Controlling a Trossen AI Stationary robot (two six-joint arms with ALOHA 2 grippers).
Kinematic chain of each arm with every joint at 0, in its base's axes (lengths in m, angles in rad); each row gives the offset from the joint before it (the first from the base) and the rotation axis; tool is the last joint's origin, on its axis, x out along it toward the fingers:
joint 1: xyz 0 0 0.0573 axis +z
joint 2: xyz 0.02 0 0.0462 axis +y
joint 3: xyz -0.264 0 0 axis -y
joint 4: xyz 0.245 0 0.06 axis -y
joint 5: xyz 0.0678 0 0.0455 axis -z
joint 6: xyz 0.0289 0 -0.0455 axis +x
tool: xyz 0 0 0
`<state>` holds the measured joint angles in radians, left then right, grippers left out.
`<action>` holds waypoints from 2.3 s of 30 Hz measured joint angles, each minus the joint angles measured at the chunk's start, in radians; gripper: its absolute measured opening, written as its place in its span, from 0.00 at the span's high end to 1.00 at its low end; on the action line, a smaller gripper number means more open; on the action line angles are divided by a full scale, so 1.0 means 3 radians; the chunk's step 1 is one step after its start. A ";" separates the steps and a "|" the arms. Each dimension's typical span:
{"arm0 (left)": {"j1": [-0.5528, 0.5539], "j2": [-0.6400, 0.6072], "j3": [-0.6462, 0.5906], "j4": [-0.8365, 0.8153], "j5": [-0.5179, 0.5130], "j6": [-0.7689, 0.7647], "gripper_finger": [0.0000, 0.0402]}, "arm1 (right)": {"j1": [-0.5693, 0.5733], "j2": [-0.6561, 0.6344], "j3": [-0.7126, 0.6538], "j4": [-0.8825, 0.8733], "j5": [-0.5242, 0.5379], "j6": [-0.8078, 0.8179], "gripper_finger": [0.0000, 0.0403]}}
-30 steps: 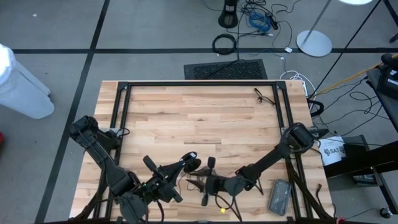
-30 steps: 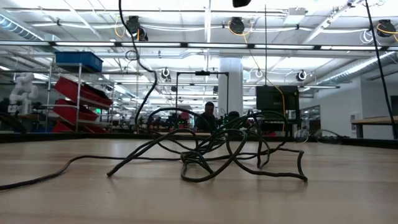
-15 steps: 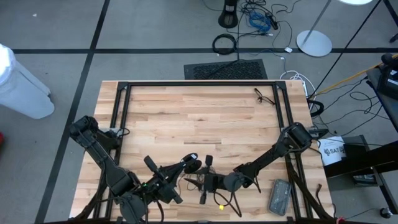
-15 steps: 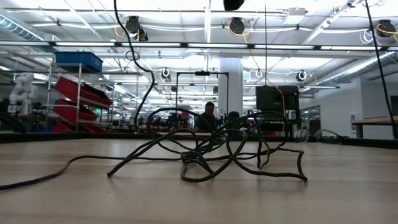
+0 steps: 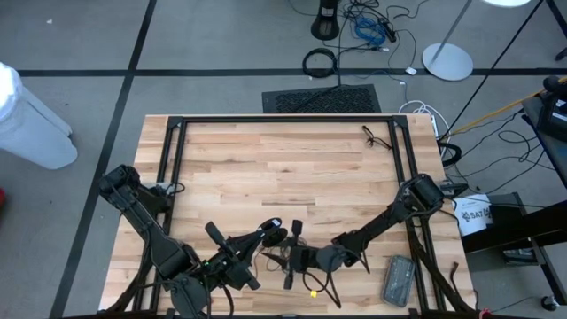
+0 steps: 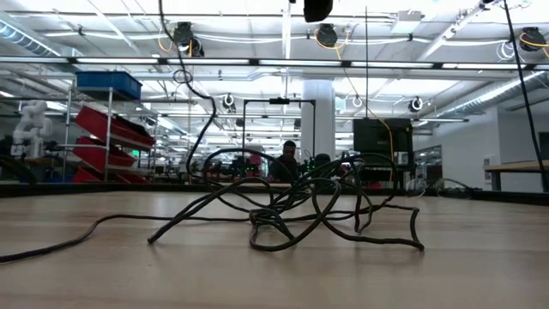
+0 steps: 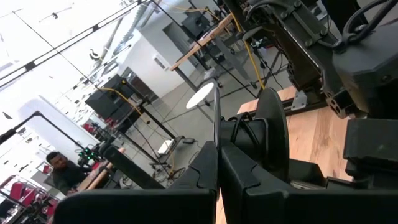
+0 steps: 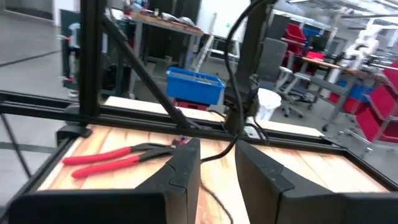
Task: Coil cords
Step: Coil the black wire onto the black spool
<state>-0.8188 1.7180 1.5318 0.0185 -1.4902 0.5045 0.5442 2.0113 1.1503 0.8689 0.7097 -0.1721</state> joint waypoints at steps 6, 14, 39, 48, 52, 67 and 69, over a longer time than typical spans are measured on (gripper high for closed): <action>0.0000 0.0000 0.0000 0.0001 0.0000 0.0000 1.00 | 0.0000 -0.0001 0.0000 0.0003 0.0074 -0.0016 0.78; 0.0000 0.0000 0.0000 0.0008 0.0083 -0.0004 1.00 | -0.0016 -0.0001 0.0000 0.0006 0.0056 -0.0028 0.82; -0.0093 0.0000 0.0000 0.0022 0.0319 0.0085 1.00 | 0.0184 -0.0547 -0.0004 -0.1248 0.1003 -0.0077 1.00; -0.0094 0.0000 0.0000 0.0070 0.0766 0.0020 1.00 | 0.0281 -0.1016 -0.0004 -0.2155 0.1166 0.0321 1.00; -0.0093 0.0000 0.0000 0.0019 0.0788 -0.0001 1.00 | 0.0367 -0.1182 -0.0004 -0.2487 0.1231 0.0558 1.00; -0.0086 0.0000 0.0003 -0.0513 0.0788 0.0000 1.00 | 0.0732 -0.1452 -0.0004 -0.2407 0.1401 0.0594 1.00; -0.0081 0.0000 0.0003 -0.0626 0.0789 0.0000 1.00 | 0.0756 -0.1452 -0.0004 -0.2217 0.1388 0.0459 1.00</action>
<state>-0.8433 1.7180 1.5326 -0.1692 -1.2534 0.5045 0.7709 1.5757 1.1492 0.2038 1.1262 -0.0346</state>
